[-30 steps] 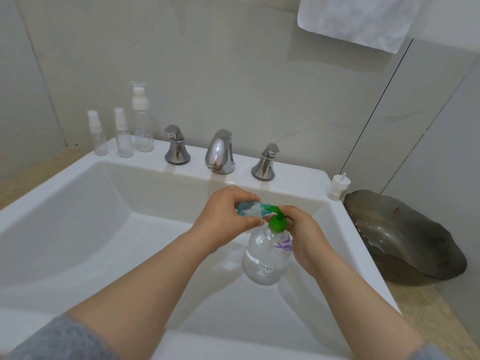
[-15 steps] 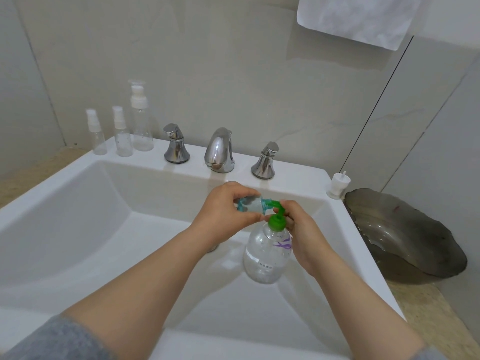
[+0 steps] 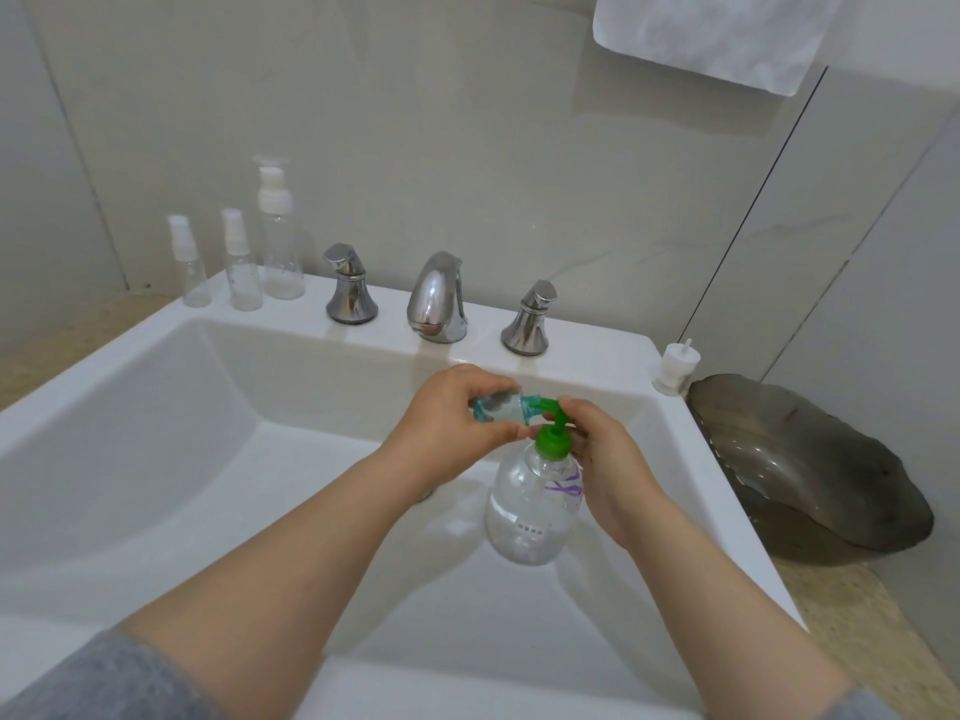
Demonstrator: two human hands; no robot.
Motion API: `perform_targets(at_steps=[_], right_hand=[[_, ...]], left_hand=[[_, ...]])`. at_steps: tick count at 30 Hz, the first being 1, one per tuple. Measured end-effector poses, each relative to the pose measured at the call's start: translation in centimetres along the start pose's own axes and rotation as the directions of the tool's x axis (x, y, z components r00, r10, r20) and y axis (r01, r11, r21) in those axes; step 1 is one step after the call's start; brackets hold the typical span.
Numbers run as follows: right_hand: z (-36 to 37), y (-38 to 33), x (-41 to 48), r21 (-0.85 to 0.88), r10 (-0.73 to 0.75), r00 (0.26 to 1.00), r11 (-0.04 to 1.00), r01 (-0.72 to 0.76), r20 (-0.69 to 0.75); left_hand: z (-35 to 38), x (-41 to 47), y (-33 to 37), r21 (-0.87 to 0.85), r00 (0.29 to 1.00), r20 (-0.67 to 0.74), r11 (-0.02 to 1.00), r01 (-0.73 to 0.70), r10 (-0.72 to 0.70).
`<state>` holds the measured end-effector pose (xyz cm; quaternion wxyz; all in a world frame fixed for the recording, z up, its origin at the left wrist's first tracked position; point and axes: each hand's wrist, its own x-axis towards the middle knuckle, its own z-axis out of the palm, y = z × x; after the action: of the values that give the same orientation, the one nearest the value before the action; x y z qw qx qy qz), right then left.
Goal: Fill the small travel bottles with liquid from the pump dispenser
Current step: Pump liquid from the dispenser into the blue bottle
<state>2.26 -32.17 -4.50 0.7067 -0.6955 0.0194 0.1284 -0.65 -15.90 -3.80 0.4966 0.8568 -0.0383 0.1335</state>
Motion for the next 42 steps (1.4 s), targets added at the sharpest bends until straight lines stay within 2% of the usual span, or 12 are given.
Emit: perform_targets(at_steps=[6,16,23,29,35,42], right_hand=[[-0.09,0.26,0.45,0.003,0.012,0.999,1.0,-0.012,-0.032],[0.03,0.92,0.43,-0.074,0.012,0.999,0.997,-0.015,-0.044],[-0.31,0.32,0.33,-0.053,-0.002,1.0,0.999,0.002,-0.016],[-0.79,0.34,0.04,-0.137,0.087,0.996,0.987,-0.085,0.012],[-0.68,0.61,-0.26,-0.061,0.156,0.984,0.987,-0.151,0.085],[-0.75,0.42,-0.2,0.036,0.17,0.983,0.984,-0.173,0.073]], left_hand=[[0.32,-0.04,-0.41,-0.027,0.998,0.041,0.998,0.052,-0.05],[0.3,0.09,-0.63,0.039,0.999,0.031,0.999,0.012,-0.013],[0.05,0.16,-0.04,0.037,0.999,-0.015,0.999,-0.032,0.033],[0.07,0.08,-0.07,0.045,0.999,-0.018,0.998,-0.042,0.042],[-0.13,0.12,-0.04,0.056,0.999,0.002,0.998,-0.036,0.036],[0.03,-0.02,-0.16,0.101,0.999,0.046,0.995,-0.019,0.015]])
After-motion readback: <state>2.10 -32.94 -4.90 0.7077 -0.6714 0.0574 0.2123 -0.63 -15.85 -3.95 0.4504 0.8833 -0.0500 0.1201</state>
